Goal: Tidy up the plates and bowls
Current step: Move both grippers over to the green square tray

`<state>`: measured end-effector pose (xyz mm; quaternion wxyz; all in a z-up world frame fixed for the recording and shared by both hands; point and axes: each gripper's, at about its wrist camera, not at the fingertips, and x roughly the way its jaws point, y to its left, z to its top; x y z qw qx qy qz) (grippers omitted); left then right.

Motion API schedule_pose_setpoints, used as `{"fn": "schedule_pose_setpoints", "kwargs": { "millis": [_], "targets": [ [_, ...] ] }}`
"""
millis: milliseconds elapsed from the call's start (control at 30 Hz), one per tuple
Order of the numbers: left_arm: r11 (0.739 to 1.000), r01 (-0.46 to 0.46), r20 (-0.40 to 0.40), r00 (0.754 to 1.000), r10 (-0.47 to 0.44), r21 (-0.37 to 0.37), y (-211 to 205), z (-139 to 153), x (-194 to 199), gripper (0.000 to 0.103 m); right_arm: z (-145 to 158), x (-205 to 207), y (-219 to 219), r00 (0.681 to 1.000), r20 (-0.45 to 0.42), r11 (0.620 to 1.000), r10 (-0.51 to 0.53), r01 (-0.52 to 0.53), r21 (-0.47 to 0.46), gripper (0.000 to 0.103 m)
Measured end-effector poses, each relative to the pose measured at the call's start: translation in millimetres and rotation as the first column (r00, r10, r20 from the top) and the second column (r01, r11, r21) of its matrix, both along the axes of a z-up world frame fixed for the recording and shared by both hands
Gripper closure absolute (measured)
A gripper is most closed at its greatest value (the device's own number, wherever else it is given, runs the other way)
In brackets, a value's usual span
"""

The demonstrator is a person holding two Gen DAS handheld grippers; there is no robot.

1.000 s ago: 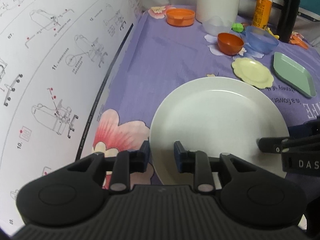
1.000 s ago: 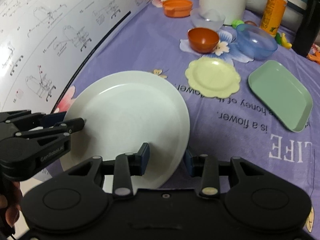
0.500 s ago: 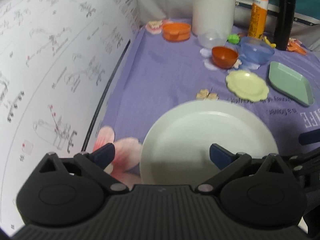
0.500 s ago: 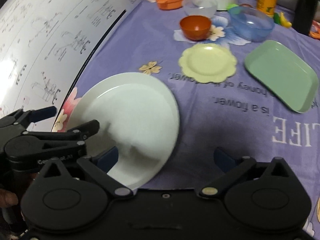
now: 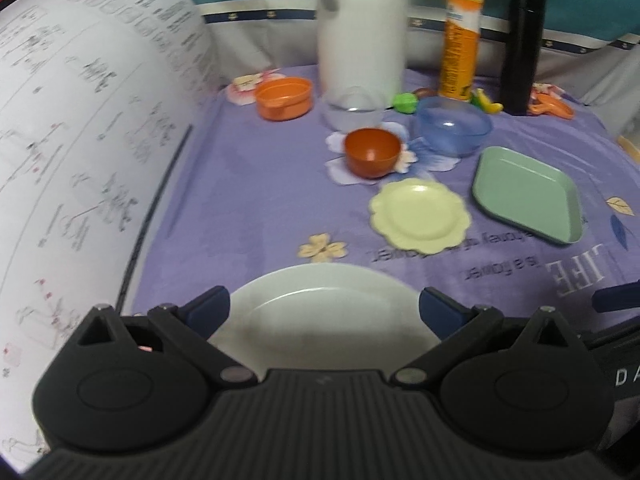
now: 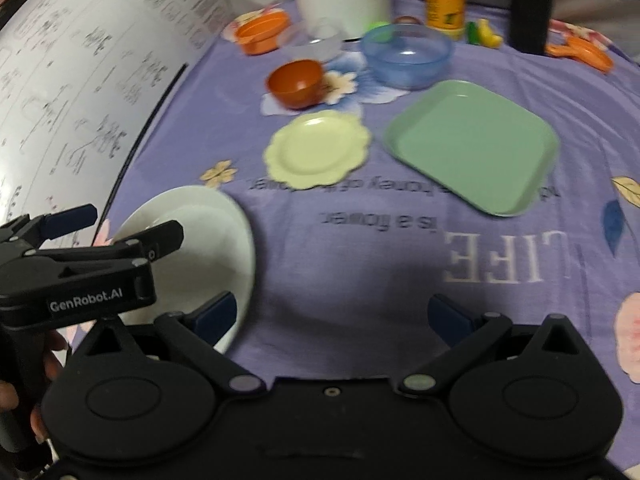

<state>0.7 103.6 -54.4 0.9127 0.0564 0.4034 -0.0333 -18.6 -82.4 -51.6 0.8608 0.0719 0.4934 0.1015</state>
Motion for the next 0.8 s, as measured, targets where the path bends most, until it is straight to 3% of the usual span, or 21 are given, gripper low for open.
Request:
{"fn": "schedule_pose_setpoints", "kwargs": {
  "millis": [200, 567, 800],
  "targets": [
    [0.999, 0.042, -0.003, 0.999, -0.042, -0.010, -24, 2, 11, 0.000, -3, 5, -46, 0.992, -0.010, 0.992, -0.127, 0.127, 0.006, 0.000],
    [0.994, 0.111, -0.010, 0.994, -0.111, -0.002, -62, 0, 32, 0.000, -11, 35, -137, 0.928, 0.030, 0.928, -0.372, 0.371, 0.031, 0.000],
    [0.989, 0.145, -0.005, 0.989, -0.145, 0.009, -86, -1, 53, 0.000, -22, 57, -146, 0.920, 0.045, 0.921, -0.390, 0.389, 0.033, 0.042]
  ]
}}
